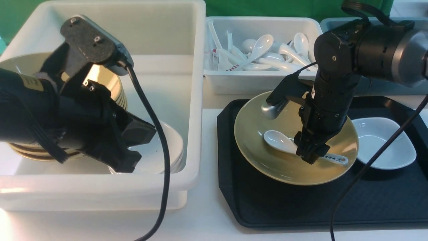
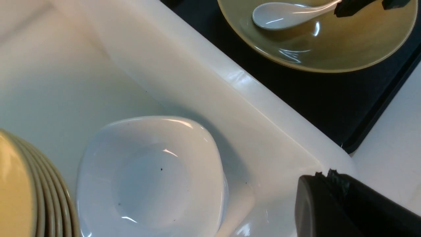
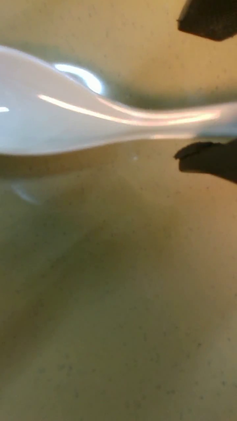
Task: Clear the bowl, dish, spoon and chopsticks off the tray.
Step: Use the right arm to grab the soup spoon in the middle, then use the right arm to put the soup spoon into the small storage box in the middle
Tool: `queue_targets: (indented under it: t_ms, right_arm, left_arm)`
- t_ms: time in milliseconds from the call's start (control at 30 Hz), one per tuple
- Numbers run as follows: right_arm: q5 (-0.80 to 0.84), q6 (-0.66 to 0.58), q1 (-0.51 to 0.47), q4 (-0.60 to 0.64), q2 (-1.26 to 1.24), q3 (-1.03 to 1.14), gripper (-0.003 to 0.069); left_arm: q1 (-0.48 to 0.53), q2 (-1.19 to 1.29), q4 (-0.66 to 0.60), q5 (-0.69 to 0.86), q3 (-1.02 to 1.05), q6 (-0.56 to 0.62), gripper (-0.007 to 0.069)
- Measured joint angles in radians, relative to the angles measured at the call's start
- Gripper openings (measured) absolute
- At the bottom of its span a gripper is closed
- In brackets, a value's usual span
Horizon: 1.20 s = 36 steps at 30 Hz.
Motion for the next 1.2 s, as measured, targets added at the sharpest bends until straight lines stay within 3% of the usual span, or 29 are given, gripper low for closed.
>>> queue_targets:
  t_ms: [100,167,200,233,333,367,767,1067,1167,1200]
  right_arm:
    - [0.032,0.0,0.0,0.011,0.026,0.0,0.0483]
    - [0.046,0.0,0.0,0.017,0.04,0.0,0.044]
    - [0.051,0.0,0.0,0.019,0.044,-0.001,0.0382]
    - [0.051,0.0,0.0,0.02,0.044,-0.001,0.0382]
    - [0.084,0.001,0.0,0.02,0.044,-0.04,0.0156]
    - [0.087,0.005,0.0,0.02,0.044,-0.057,0.0141]
    - [0.039,0.049,-0.028,0.021,-0.02,-0.417,0.0146]
    - [-0.424,0.27,-0.095,0.02,0.202,-0.589,0.0155]
    - [-0.471,0.286,-0.107,0.021,0.285,-0.626,0.0252]
    - [-0.472,0.287,-0.107,0.021,0.289,-0.629,0.0252]
  left_arm:
    - [0.0,0.0,0.0,0.0,0.0,0.0,-0.0011]
    - [0.0,0.0,0.0,0.0,0.0,0.0,-0.0011]
    - [0.0,0.0,0.0,0.0,0.0,0.0,-0.0011]
    - [0.0,0.0,0.0,0.0,0.0,0.0,-0.0011]
    - [0.0,0.0,0.0,-0.006,0.0,0.0,-0.0011]
    - [0.0,0.002,0.0,-0.01,0.0,0.0,-0.0011]
    - [0.0,0.008,0.0,-0.053,0.0,-0.008,-0.0011]
    - [0.0,0.008,-0.008,-0.085,0.0,-0.044,-0.0011]
    - [0.0,0.008,-0.03,-0.086,0.0,-0.065,-0.0011]
    - [0.0,0.008,-0.032,-0.086,0.0,-0.068,-0.0011]
